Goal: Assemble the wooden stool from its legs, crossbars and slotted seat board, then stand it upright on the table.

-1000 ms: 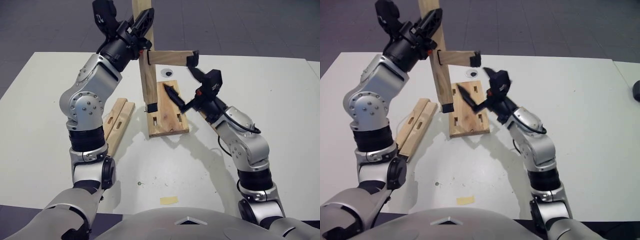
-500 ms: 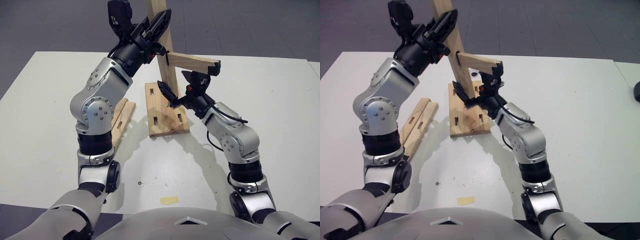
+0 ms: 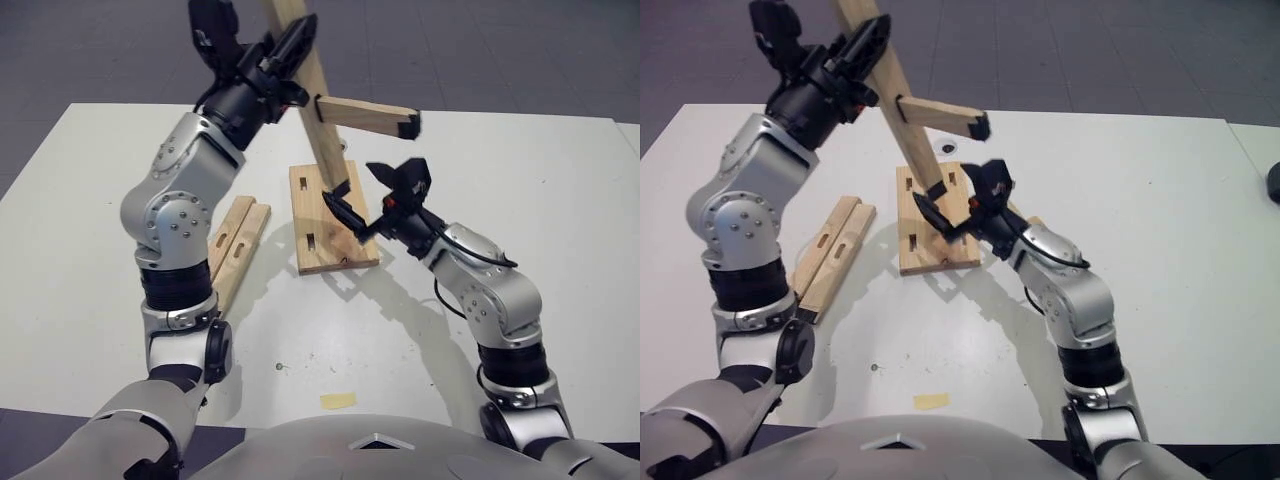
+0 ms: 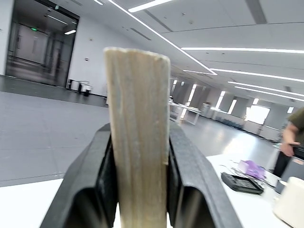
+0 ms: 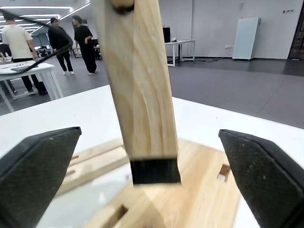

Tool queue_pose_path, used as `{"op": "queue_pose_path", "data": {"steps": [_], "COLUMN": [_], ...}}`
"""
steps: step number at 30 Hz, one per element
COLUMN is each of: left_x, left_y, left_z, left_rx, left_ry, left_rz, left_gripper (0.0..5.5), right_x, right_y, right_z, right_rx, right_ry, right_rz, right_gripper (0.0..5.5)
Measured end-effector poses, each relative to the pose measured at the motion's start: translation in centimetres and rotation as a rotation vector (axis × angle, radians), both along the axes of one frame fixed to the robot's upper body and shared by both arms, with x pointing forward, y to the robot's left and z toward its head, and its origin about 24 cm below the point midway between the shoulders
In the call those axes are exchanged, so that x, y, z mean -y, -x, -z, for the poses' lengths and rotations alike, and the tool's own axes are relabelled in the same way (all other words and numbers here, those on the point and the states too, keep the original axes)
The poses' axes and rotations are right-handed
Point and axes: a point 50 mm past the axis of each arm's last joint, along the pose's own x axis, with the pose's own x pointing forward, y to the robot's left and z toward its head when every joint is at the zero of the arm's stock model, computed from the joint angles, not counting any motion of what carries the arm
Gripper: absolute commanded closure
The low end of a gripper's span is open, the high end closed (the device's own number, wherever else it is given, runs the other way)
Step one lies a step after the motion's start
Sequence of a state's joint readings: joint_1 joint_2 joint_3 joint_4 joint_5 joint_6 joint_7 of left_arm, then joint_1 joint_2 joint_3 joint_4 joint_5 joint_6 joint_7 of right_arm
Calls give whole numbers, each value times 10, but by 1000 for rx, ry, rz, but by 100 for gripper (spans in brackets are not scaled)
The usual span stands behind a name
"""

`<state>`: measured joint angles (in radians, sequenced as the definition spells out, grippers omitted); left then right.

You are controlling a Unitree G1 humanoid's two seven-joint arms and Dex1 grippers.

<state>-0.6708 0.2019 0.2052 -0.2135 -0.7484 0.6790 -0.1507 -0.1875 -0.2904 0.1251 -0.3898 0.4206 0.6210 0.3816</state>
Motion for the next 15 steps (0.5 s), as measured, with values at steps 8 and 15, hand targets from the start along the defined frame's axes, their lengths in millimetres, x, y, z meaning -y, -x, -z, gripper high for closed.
{"op": "queue_pose_path", "data": {"steps": [8, 15], "left_x": [-51, -67], "left_y": [9, 20], "left_z": [-2, 6], "left_rx": [-40, -109], "left_ry": [-40, -34], "left_rz": [-117, -90], "left_gripper": [446, 446], "right_x": [51, 33], "right_y": [12, 25], "right_z": [51, 74], "right_rx": [-121, -130], "right_ry": [360, 447], "right_rz": [244, 192], "right_gripper": [10, 10]}}
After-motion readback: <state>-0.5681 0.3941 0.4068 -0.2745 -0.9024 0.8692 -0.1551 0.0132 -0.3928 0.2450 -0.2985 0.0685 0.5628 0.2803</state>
